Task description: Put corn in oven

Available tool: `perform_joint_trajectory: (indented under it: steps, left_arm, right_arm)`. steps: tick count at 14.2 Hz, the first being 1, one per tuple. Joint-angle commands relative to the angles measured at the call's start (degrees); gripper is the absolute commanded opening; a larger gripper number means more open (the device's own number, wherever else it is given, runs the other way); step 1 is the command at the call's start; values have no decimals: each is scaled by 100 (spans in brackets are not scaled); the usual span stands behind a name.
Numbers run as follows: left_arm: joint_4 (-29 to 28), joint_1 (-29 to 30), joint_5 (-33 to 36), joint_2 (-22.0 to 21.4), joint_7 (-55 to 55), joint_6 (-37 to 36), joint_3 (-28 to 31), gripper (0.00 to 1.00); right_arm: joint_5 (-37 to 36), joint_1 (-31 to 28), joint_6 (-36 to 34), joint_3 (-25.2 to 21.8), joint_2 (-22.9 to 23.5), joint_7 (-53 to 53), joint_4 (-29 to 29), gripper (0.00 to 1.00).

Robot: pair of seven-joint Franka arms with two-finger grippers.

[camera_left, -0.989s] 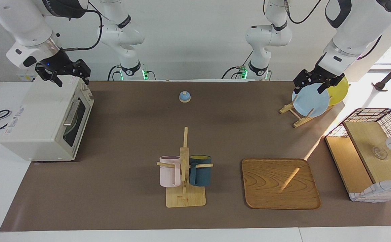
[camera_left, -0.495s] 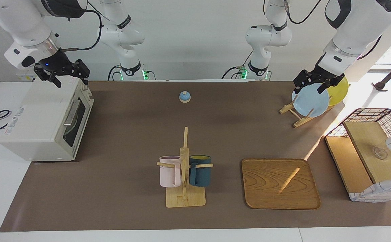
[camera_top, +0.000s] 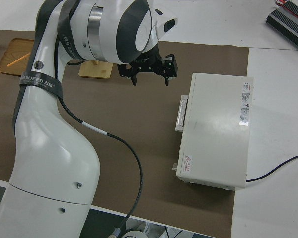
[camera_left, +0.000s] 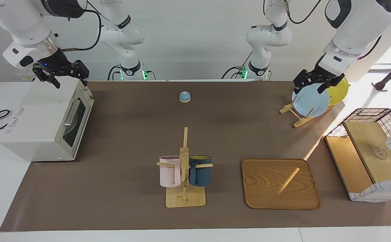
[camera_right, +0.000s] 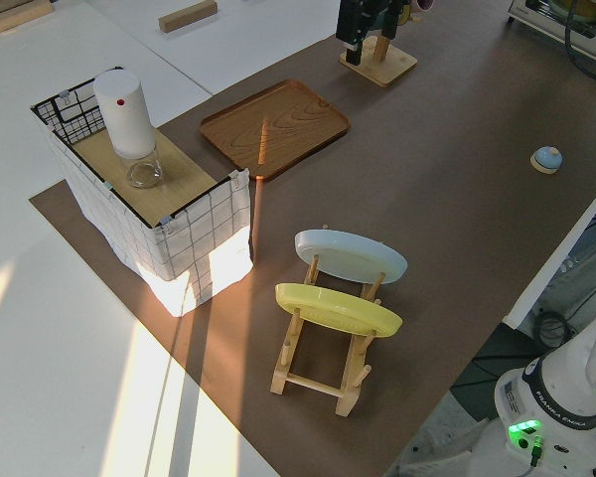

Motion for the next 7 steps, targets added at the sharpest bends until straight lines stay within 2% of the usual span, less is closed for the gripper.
perform_joint_trajectory:
  steps: [1, 7]
  left_arm:
    - [-151, 20, 138, -134, 25, 45, -20, 100]
    - [-151, 20, 138, -134, 25, 45, -12, 100]
  right_arm:
    - [170, -54, 97, 25, 77, 59, 109, 100]
    - [170, -45, 264, 34, 59, 59, 100, 100]
